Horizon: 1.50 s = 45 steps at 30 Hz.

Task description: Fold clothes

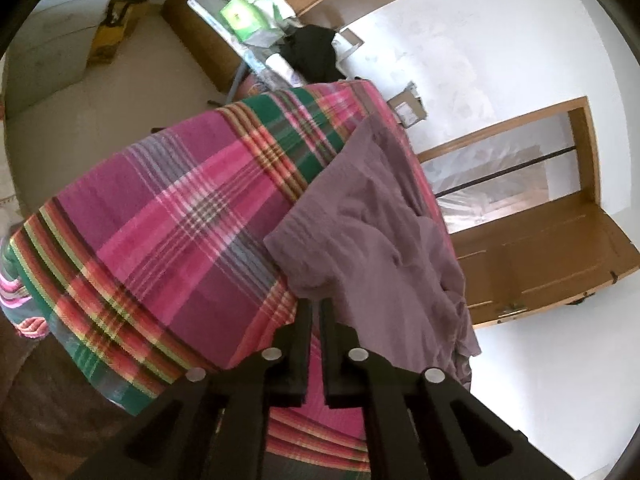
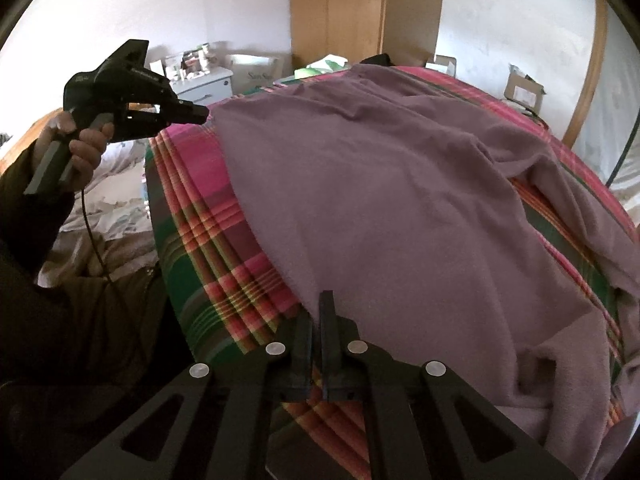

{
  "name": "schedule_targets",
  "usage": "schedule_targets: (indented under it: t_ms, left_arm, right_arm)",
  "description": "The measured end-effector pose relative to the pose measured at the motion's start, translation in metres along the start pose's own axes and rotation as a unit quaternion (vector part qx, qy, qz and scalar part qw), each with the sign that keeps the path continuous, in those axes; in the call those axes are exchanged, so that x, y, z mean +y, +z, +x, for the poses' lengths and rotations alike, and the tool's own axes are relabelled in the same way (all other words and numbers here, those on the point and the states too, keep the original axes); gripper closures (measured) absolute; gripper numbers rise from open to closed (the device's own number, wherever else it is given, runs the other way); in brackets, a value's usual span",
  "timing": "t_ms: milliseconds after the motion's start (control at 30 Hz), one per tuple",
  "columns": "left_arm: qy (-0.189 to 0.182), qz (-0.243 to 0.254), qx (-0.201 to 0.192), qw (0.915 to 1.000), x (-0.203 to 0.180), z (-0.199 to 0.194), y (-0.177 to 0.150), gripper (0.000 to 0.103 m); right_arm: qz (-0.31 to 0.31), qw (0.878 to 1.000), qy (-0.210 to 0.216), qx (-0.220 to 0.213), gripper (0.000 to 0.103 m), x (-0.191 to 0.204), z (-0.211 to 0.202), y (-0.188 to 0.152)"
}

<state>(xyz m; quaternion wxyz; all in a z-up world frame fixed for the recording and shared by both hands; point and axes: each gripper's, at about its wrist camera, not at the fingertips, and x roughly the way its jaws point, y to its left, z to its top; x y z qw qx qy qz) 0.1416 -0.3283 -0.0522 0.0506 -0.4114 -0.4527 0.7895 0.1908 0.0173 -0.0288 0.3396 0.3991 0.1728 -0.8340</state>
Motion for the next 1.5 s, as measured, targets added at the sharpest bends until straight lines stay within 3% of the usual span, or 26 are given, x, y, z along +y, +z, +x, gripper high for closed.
schedule_targets:
  t_ms: [67,133,233,800,933,1033,1200,1300,1500]
  left_arm:
    - [-0.006,-0.004,0.003,1.0000,0.001,0.003,0.001,0.073]
    - [-0.023,-0.022,0.006,0.9995,0.004,0.006,0.004,0.063]
    - [-0.047,-0.055,0.007,0.9973,0.009,0.011,0.010,0.059]
    - [-0.032,-0.076,0.006,0.9966,-0.003,0.026,0.026,0.059]
    - [-0.042,-0.089,0.013,0.9951,-0.006,0.036,0.032,0.059]
    - [-0.065,-0.102,-0.008,0.9926,-0.008,0.032,0.034,0.059]
    - [-0.086,-0.091,-0.020,0.9919,-0.023,0.038,0.046,0.059]
    - [-0.065,-0.084,-0.020,0.9942,-0.031,0.050,0.053,0.059]
    - [-0.080,-0.041,0.004,0.9960,-0.061,0.070,0.063,0.059]
  right_arm:
    - [-0.001,1.000,-0.001,0.001,0.100,0.000,0.001,0.000]
    - [-0.001,1.000,-0.001,-0.001,0.100,0.000,-0.001,0.000]
    - [-0.004,1.000,-0.001,-0.001,0.100,0.000,-0.003,0.000]
    - [0.087,0.993,-0.004,-0.080,0.100,-0.040,-0.033,0.019]
    - [0.110,0.990,-0.006,-0.092,0.100,-0.051,-0.035,0.022]
    - [0.119,0.988,-0.004,-0.095,0.100,-0.056,-0.036,0.020]
    - [0.131,0.987,-0.004,-0.091,0.100,-0.063,-0.030,0.021]
    - [0.145,0.985,-0.011,-0.095,0.100,-0.069,-0.027,0.020]
    - [0.184,0.978,-0.031,-0.091,0.100,-0.085,-0.019,0.018]
